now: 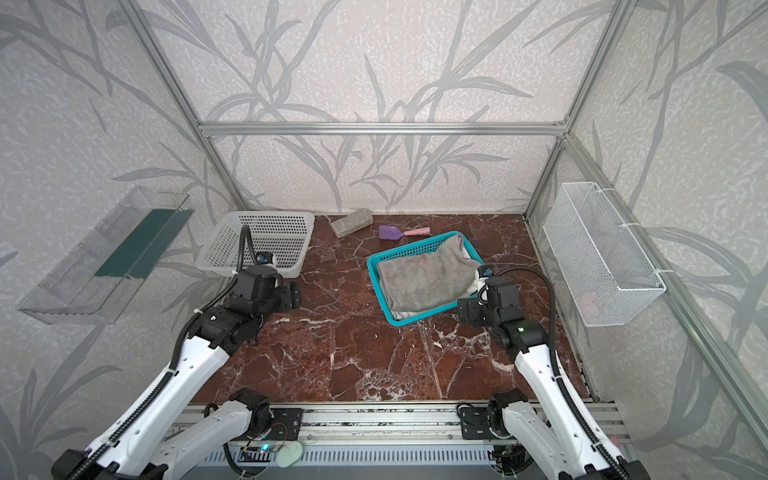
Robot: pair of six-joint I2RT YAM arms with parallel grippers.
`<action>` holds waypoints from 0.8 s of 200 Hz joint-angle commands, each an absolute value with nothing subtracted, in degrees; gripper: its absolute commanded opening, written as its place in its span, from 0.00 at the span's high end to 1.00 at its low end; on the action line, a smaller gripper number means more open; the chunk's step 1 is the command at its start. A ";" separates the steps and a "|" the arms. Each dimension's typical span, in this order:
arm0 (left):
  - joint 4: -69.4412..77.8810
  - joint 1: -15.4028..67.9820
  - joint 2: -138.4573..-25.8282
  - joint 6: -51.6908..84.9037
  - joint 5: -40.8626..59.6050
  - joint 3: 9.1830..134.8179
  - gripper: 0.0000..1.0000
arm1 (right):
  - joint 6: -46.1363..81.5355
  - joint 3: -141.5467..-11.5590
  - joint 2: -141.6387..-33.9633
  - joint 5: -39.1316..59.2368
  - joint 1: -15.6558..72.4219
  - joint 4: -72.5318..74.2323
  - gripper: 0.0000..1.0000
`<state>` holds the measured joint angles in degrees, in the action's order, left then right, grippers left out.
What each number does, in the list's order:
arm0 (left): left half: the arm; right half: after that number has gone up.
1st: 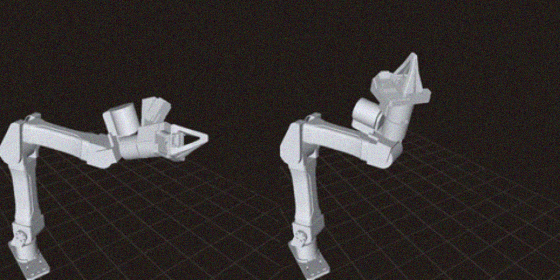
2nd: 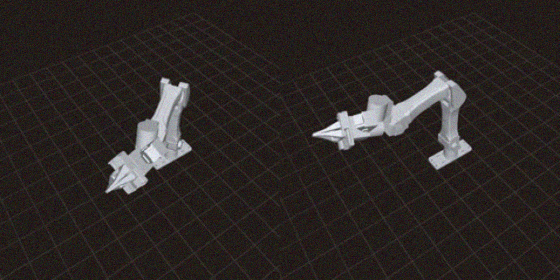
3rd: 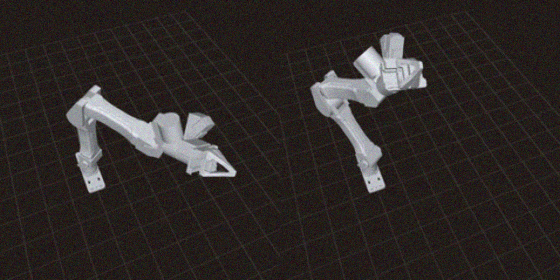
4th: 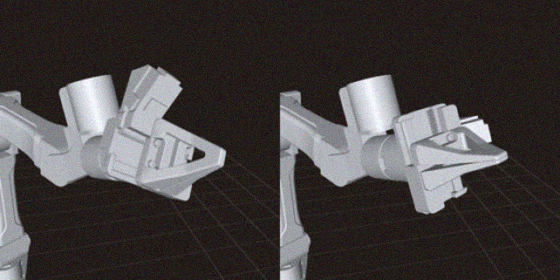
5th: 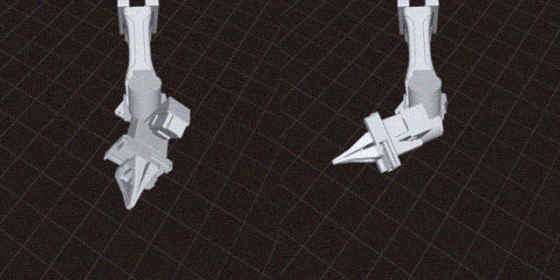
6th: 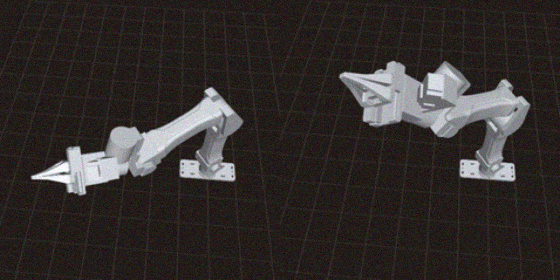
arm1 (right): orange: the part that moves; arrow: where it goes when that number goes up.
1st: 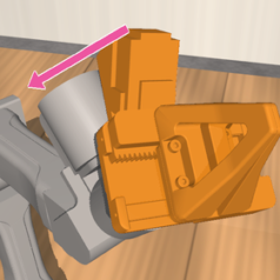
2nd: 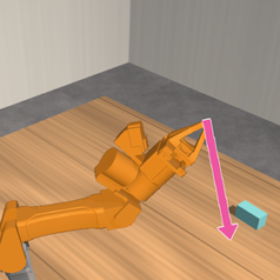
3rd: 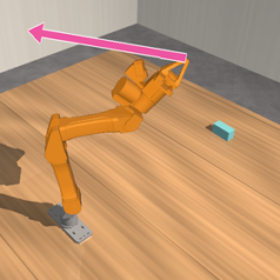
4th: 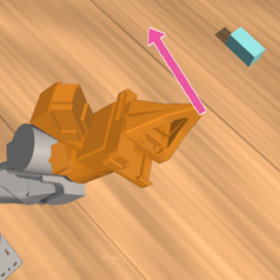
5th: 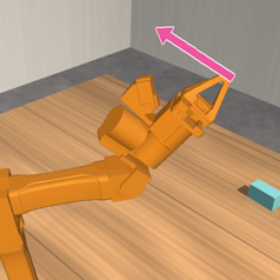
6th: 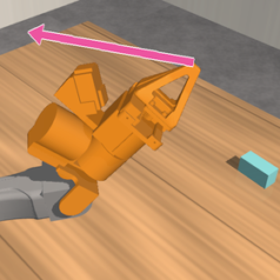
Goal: Fold and stack the towels
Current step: 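Open the right gripper and withdraw it from the basket while the left gripper draws back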
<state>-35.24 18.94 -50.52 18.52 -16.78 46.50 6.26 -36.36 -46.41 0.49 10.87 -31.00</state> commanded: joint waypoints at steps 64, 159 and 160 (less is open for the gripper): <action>-30.91 18.46 -45.98 26.81 -17.97 39.27 0.11 | 17.81 -34.06 -50.95 14.08 19.71 -28.84 0.11; -30.33 18.42 -47.02 26.21 -16.20 39.39 0.11 | 27.88 -35.32 -70.35 0.77 43.35 -18.21 0.25; -30.28 18.44 -47.02 26.16 -16.18 39.38 0.11 | 27.60 -35.59 -70.86 0.87 43.16 -18.11 0.25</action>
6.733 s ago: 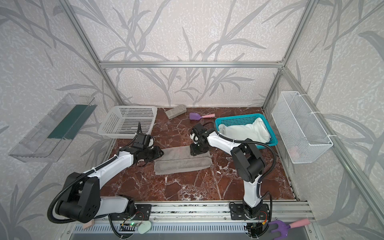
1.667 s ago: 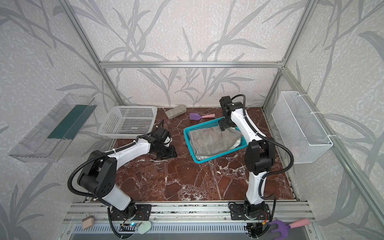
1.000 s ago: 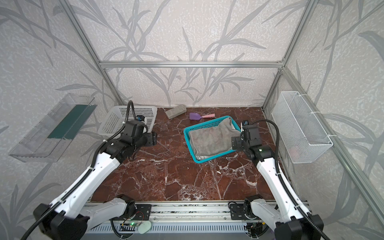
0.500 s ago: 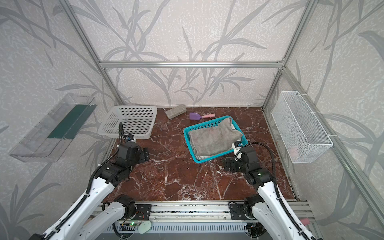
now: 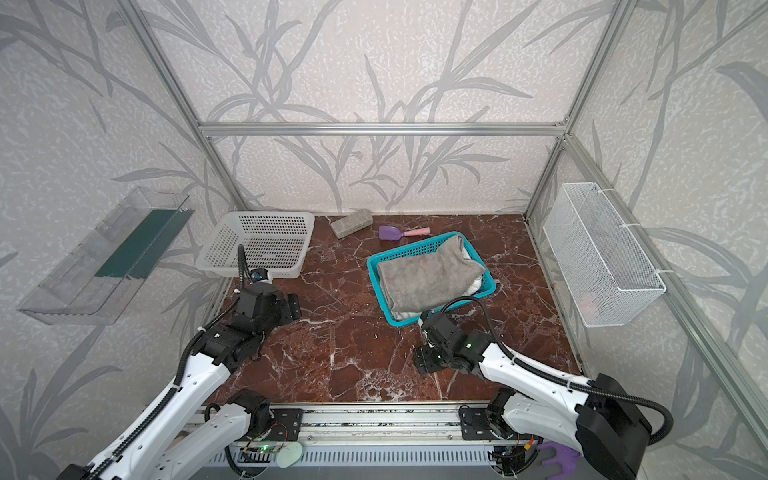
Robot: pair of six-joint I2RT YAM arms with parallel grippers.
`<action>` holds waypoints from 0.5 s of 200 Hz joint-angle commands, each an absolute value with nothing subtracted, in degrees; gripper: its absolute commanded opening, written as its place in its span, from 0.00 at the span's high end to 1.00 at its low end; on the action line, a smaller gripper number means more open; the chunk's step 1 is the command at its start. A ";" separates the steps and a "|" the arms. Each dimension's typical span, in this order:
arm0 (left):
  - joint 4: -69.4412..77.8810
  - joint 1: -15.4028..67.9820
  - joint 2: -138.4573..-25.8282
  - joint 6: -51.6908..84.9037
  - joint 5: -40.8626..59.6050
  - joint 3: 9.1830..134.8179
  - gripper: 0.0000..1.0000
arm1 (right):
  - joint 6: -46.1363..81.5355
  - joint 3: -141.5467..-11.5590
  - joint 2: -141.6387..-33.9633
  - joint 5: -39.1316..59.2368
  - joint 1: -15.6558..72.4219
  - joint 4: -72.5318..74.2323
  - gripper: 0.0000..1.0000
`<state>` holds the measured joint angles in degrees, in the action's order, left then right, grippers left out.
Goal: Fold and stack the towels
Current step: 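Open the right gripper and withdraw it from the basket while the left gripper draws back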
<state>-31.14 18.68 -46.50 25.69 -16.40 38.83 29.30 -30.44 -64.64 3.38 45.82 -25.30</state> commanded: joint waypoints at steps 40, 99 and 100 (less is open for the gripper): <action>-29.72 18.37 -46.54 25.93 -16.99 39.63 0.11 | 23.04 -46.95 -84.43 5.62 38.56 -14.99 0.25; -26.53 18.19 -48.76 22.88 -19.36 38.48 0.09 | 16.52 -56.69 -92.84 5.41 30.94 -14.37 0.24; -26.49 18.19 -48.81 22.78 -19.44 38.49 0.09 | 16.43 -56.78 -92.70 5.34 30.81 -14.48 0.23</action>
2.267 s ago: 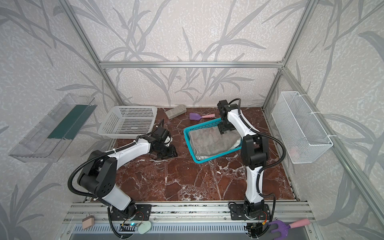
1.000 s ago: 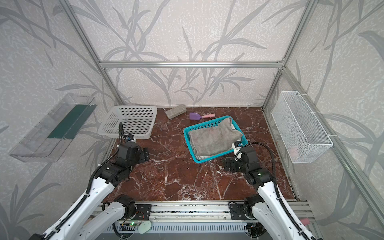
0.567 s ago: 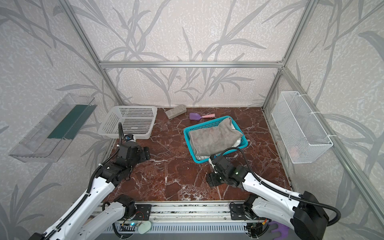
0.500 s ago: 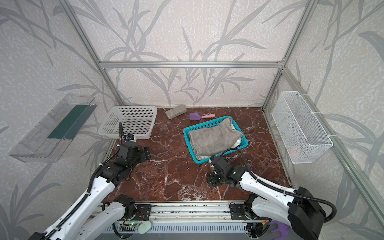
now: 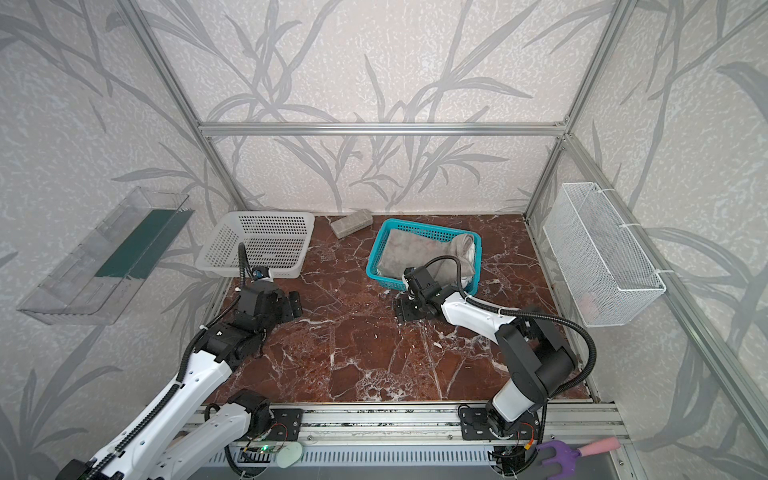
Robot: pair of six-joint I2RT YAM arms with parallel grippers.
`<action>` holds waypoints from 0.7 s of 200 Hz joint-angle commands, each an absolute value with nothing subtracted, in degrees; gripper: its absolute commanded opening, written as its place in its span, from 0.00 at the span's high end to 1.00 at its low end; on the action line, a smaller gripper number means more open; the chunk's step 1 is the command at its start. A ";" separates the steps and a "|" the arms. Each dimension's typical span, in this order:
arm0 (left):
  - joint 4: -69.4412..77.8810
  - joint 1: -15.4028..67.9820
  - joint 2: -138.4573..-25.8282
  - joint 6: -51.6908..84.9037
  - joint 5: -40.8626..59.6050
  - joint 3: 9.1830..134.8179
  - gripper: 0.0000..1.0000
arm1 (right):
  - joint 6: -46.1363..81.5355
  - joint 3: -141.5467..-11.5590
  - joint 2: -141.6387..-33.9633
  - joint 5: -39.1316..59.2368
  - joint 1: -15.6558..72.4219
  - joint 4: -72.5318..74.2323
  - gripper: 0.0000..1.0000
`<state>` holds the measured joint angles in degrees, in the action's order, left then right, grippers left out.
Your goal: Fold and stack the towels
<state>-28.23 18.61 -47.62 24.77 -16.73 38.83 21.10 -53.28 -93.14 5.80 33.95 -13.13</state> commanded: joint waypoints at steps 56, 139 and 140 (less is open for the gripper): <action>-25.72 15.99 -50.28 17.62 -26.45 38.22 0.01 | 9.92 -52.27 -82.29 2.72 19.17 -14.02 0.09; 23.77 14.56 -55.88 -4.42 -34.48 16.76 0.01 | -4.10 -30.18 -68.07 -17.00 14.88 12.62 0.01; 23.97 14.49 -56.06 -4.45 -34.51 16.73 0.01 | -4.16 -29.99 -68.09 -17.16 14.73 12.90 0.01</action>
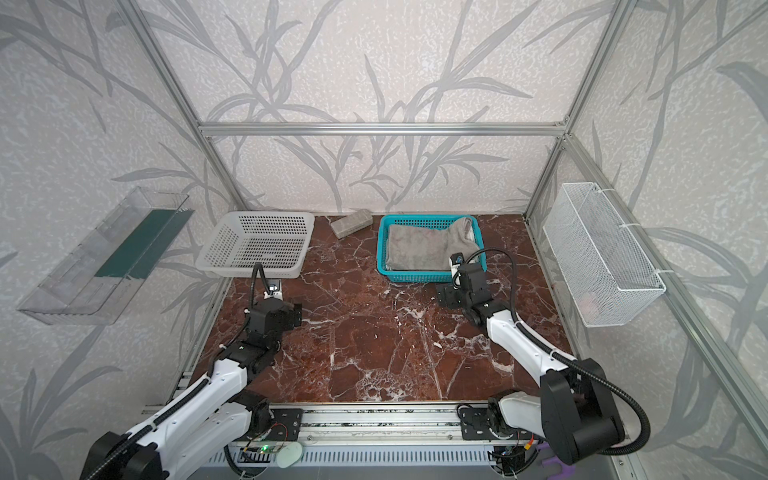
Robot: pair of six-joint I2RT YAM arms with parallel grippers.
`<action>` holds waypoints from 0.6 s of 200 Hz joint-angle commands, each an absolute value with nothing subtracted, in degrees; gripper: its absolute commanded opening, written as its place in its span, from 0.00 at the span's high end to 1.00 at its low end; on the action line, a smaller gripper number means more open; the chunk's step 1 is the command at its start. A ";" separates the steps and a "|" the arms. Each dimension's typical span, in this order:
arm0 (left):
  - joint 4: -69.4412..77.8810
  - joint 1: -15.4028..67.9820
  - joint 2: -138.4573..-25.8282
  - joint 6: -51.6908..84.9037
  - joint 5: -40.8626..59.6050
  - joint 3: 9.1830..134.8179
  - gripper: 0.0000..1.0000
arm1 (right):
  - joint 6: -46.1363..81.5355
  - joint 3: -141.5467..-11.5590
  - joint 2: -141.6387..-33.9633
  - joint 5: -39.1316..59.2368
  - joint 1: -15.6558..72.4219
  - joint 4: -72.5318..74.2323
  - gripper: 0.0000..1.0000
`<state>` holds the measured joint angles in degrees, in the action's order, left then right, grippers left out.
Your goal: Fold and stack the towels
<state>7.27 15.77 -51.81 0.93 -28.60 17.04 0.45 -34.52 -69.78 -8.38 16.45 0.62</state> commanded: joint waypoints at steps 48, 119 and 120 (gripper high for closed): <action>32.70 4.31 -69.49 3.42 -26.22 18.59 0.01 | -4.03 -20.84 -74.80 -17.72 10.45 36.03 0.01; 43.82 -1.19 -79.48 4.07 -15.32 21.62 0.01 | -1.20 -15.62 -88.79 -11.47 6.44 65.80 0.01; 44.01 -1.21 -79.60 4.19 -15.26 21.62 0.01 | -1.21 -15.37 -89.62 -11.45 6.39 66.78 0.01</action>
